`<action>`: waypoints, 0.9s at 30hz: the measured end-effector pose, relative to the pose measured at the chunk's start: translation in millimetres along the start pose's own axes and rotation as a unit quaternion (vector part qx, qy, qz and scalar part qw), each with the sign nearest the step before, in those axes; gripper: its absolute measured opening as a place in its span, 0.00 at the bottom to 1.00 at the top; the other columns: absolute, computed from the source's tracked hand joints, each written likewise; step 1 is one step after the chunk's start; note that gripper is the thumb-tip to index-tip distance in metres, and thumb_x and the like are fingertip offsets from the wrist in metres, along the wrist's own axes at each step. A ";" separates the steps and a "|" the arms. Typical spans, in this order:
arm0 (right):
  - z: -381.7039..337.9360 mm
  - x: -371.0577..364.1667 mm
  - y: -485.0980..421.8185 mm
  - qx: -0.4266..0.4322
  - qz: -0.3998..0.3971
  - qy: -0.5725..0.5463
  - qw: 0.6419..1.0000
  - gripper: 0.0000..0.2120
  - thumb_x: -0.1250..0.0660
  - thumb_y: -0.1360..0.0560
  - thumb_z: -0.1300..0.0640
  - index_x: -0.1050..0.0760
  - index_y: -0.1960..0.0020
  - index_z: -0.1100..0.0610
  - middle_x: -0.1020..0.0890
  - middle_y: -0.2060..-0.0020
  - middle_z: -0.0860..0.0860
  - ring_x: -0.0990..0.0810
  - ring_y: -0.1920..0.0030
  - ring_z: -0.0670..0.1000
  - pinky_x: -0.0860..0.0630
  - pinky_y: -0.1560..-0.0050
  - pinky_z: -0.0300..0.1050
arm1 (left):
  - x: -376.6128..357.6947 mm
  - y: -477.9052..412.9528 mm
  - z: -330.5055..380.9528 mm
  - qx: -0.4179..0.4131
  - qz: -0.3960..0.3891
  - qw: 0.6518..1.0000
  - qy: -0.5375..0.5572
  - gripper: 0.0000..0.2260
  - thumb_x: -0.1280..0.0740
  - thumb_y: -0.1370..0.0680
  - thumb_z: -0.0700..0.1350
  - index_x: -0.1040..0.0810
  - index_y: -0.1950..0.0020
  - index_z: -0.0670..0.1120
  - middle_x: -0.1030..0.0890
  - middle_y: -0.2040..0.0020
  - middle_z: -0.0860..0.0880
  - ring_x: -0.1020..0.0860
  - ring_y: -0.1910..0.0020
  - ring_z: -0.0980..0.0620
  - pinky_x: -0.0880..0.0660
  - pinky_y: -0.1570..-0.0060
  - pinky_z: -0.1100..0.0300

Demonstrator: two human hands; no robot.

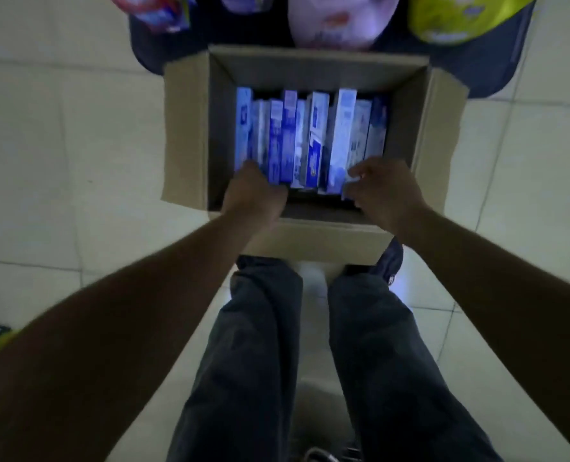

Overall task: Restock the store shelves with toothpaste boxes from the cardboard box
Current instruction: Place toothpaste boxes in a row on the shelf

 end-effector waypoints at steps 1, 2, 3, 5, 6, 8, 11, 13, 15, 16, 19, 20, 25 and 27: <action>5.9 -6.3 -12.7 0.003 -0.001 -0.005 1.000 0.06 0.25 0.27 0.57 0.19 0.52 0.49 0.14 0.51 0.54 0.14 0.56 0.54 0.18 0.53 0.45 | -10.9 -19.4 -2.1 0.004 0.000 1.000 -0.023 0.21 0.28 0.24 0.50 0.29 0.35 0.46 0.20 0.43 0.44 0.22 0.50 0.43 0.32 0.66 0.62; 11.2 -11.8 -24.5 0.009 0.001 -0.009 1.000 0.06 0.24 0.27 0.57 0.19 0.53 0.49 0.14 0.53 0.54 0.14 0.58 0.53 0.18 0.55 0.44 | -20.4 -38.3 -4.8 0.007 0.000 0.999 -0.050 0.24 0.27 0.25 0.49 0.30 0.32 0.45 0.21 0.39 0.43 0.23 0.50 0.45 0.32 0.66 0.61; 16.7 -16.3 -34.8 0.015 0.005 -0.012 1.000 0.06 0.24 0.27 0.57 0.19 0.53 0.49 0.14 0.54 0.54 0.15 0.60 0.52 0.19 0.57 0.43 | -29.5 -55.7 -7.1 0.009 -0.001 0.997 -0.077 0.29 0.25 0.25 0.50 0.32 0.29 0.44 0.22 0.36 0.42 0.23 0.49 0.46 0.30 0.65 0.61; 27.0 -24.3 -50.4 0.025 0.010 -0.017 0.999 0.05 0.24 0.27 0.56 0.19 0.54 0.49 0.15 0.58 0.52 0.16 0.63 0.50 0.23 0.61 0.39 | -46.2 -84.3 -11.4 0.014 -0.014 0.991 -0.132 0.38 0.22 0.28 0.52 0.36 0.25 0.41 0.24 0.31 0.40 0.22 0.40 0.43 0.23 0.51 0.56; 31.6 -28.1 -55.6 0.031 0.011 -0.016 0.999 0.05 0.24 0.27 0.56 0.19 0.53 0.50 0.16 0.59 0.51 0.16 0.62 0.49 0.25 0.61 0.38 | -54.2 -95.1 -14.7 0.020 -0.024 0.988 -0.154 0.43 0.20 0.29 0.54 0.38 0.23 0.40 0.25 0.29 0.39 0.24 0.34 0.40 0.24 0.44 0.52; 38.1 -34.8 -60.6 0.040 0.006 -0.008 0.999 0.05 0.25 0.26 0.56 0.19 0.52 0.51 0.17 0.58 0.52 0.18 0.59 0.49 0.26 0.57 0.39 | -68.7 -110.6 -21.5 0.036 -0.040 0.984 -0.171 0.48 0.19 0.30 0.53 0.43 0.21 0.40 0.27 0.27 0.38 0.26 0.30 0.37 0.26 0.37 0.48; 44.4 -39.3 -58.1 0.039 -0.009 -0.008 0.999 0.06 0.25 0.26 0.56 0.18 0.50 0.53 0.16 0.58 0.54 0.18 0.58 0.51 0.24 0.55 0.40 | -77.5 -121.4 -26.6 0.045 -0.008 0.985 -0.169 0.41 0.21 0.27 0.47 0.41 0.22 0.41 0.27 0.28 0.37 0.26 0.30 0.36 0.26 0.36 0.48; 47.5 -39.0 -54.6 0.031 -0.018 -0.021 0.999 0.06 0.25 0.27 0.56 0.18 0.50 0.52 0.17 0.60 0.53 0.18 0.59 0.51 0.27 0.57 0.39 | -74.5 -121.0 -27.3 0.050 0.016 0.985 -0.166 0.34 0.24 0.25 0.45 0.37 0.24 0.41 0.26 0.29 0.38 0.26 0.30 0.38 0.27 0.35 0.50; 47.0 -35.8 -51.6 0.020 -0.023 -0.025 0.999 0.06 0.24 0.27 0.56 0.18 0.51 0.51 0.17 0.62 0.52 0.17 0.57 0.52 0.27 0.56 0.39 | -61.8 -114.5 -24.6 0.049 0.029 0.989 -0.137 0.28 0.26 0.25 0.47 0.30 0.27 0.41 0.23 0.31 0.39 0.24 0.32 0.39 0.25 0.37 0.50; 44.9 -33.0 -50.2 0.014 -0.024 -0.025 0.999 0.05 0.25 0.27 0.56 0.18 0.51 0.51 0.17 0.61 0.53 0.16 0.56 0.53 0.25 0.54 0.40 | -52.7 -108.2 -23.2 0.050 0.027 0.994 -0.098 0.26 0.26 0.25 0.47 0.26 0.29 0.42 0.21 0.33 0.40 0.22 0.35 0.40 0.23 0.41 0.51; 30.1 -20.0 -46.2 0.001 -0.025 -0.053 0.998 0.07 0.24 0.27 0.59 0.18 0.50 0.53 0.15 0.56 0.58 0.15 0.53 0.59 0.18 0.46 0.53 | -24.1 -76.7 -18.9 0.048 -0.036 0.994 0.087 0.18 0.26 0.26 0.42 0.20 0.37 0.41 0.17 0.42 0.41 0.16 0.46 0.42 0.20 0.55 0.54; 23.5 -13.8 -44.9 -0.006 -0.023 -0.070 0.997 0.07 0.24 0.27 0.59 0.18 0.50 0.53 0.15 0.54 0.59 0.15 0.53 0.60 0.18 0.45 0.57 | -15.5 -62.1 -16.4 0.044 -0.070 0.987 0.137 0.14 0.27 0.26 0.40 0.19 0.40 0.41 0.16 0.44 0.41 0.15 0.49 0.44 0.19 0.55 0.55; -15.3 18.6 -43.0 -0.018 -0.008 -0.179 0.984 0.10 0.25 0.26 0.58 0.20 0.45 0.53 0.15 0.47 0.60 0.17 0.66 0.52 0.23 0.64 0.45 | 17.6 2.2 -6.4 0.034 -0.187 0.937 0.293 0.15 0.27 0.31 0.42 0.17 0.45 0.44 0.13 0.49 0.41 0.13 0.53 0.45 0.18 0.54 0.55; -24.9 27.3 -46.1 -0.031 -0.037 -0.217 0.975 0.20 0.25 0.25 0.53 0.24 0.35 0.50 0.17 0.44 0.56 0.17 0.64 0.53 0.21 0.63 0.46 | 22.3 19.2 -0.5 0.000 -0.221 0.926 0.305 0.16 0.28 0.35 0.44 0.15 0.48 0.48 0.13 0.51 0.47 0.14 0.52 0.47 0.20 0.54 0.55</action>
Point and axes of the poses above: each hand's wrist, its own y-axis away from the middle knuckle, its own x-axis out of the back of the hand, z = x × y, the point moved 5 cm from there along -y, towards the middle knuckle
